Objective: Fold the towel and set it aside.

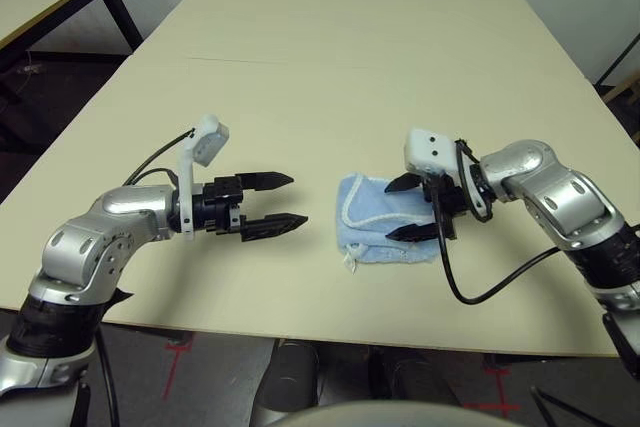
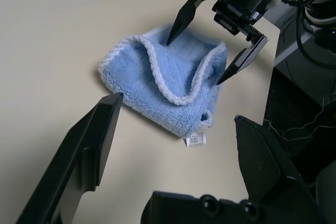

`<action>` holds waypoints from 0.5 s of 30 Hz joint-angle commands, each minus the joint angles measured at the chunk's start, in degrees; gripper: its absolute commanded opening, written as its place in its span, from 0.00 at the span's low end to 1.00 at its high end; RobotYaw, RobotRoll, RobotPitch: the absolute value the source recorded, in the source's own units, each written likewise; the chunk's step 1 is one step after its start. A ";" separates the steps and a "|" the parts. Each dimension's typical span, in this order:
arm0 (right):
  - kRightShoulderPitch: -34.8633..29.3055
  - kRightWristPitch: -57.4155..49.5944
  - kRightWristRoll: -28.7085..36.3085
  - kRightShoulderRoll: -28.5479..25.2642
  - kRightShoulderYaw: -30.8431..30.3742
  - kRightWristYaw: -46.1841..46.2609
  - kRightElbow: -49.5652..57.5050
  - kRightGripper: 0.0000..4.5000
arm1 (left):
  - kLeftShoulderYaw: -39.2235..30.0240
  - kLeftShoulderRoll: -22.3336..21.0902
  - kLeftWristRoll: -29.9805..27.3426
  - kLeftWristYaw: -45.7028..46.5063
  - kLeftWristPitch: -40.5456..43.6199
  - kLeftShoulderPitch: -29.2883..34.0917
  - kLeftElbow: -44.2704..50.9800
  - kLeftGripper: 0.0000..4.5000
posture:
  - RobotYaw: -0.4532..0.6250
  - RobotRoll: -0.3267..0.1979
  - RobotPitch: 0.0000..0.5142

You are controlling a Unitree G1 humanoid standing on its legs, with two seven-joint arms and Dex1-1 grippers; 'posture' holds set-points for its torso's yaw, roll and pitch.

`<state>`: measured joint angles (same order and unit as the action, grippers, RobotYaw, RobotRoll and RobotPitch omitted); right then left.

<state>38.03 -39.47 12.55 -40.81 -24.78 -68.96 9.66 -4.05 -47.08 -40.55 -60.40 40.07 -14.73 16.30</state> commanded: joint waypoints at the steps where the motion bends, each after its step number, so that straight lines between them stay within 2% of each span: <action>1: -0.52 0.00 -0.90 0.66 -0.98 0.36 -0.82 0.96 | 0.21 0.23 0.14 0.17 0.21 -0.19 0.80 1.00 | 0.58 0.62 0.22; 3: -0.35 0.43 -1.78 0.79 -1.48 0.53 -1.36 0.86 | 0.08 0.35 0.14 0.26 0.18 -0.05 0.67 1.00 | 0.58 0.62 0.22; 9: -0.44 -0.79 -1.39 1.81 -0.53 1.05 -1.59 0.36 | 0.15 1.00 0.09 0.86 0.20 0.41 1.28 1.00 | 0.58 0.62 0.22; 13: -1.11 -4.48 1.53 2.60 2.21 1.96 -0.68 0.01 | 0.29 1.21 -0.05 1.07 0.45 0.52 1.64 1.00 | 0.58 0.62 0.22; 15: -1.97 -8.84 4.85 3.16 5.15 2.75 0.43 0.01 | 0.31 1.25 -0.14 1.07 0.56 0.51 1.78 1.00 | 0.58 0.62 0.22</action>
<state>36.95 -44.89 14.52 -37.93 -22.35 -66.83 8.64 -4.05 -45.97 -40.57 -59.40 40.16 -14.69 17.14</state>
